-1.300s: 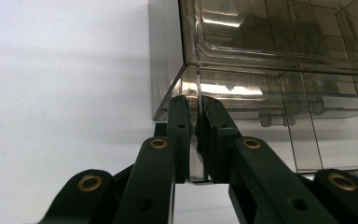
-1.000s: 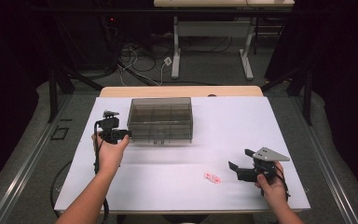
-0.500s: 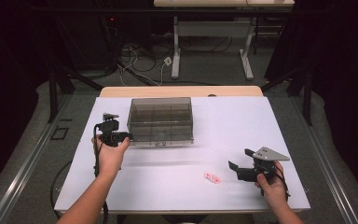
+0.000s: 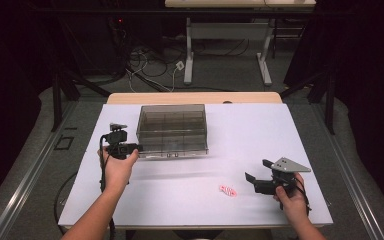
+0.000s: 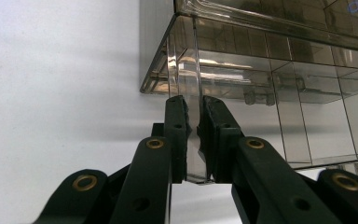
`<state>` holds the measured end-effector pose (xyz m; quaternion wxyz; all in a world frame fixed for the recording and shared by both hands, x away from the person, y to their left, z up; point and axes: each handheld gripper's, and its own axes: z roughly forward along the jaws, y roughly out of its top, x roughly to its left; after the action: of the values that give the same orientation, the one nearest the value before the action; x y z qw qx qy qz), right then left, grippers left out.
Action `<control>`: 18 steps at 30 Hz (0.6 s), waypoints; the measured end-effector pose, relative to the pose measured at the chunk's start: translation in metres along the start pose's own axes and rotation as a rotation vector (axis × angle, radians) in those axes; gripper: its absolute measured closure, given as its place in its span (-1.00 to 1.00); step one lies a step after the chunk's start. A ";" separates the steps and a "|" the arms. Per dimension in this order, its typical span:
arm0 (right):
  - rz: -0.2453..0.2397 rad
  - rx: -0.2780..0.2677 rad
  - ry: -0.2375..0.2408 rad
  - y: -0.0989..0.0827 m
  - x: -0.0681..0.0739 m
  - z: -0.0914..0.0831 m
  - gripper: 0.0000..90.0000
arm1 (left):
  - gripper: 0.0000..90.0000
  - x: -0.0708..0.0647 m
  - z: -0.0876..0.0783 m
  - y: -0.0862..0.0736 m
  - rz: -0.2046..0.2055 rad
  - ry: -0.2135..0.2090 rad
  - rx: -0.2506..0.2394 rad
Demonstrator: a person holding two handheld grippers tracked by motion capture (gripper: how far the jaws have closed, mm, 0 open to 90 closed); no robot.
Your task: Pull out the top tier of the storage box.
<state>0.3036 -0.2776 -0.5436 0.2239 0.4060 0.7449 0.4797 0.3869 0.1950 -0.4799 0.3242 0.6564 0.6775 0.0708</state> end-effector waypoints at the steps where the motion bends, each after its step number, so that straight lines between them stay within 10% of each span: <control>1: 0.000 0.000 0.000 0.000 0.000 0.000 -0.68 | 0.79 0.000 0.000 0.000 0.000 -0.003 0.000; 18: 0.001 -0.002 0.000 0.000 0.000 0.000 -0.68 | 0.78 0.004 -0.001 0.000 0.011 -0.022 -0.008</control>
<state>0.3034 -0.2775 -0.5435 0.2238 0.4063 0.7443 0.4805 0.3867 0.1995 -0.4808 0.3339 0.6597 0.6699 0.0679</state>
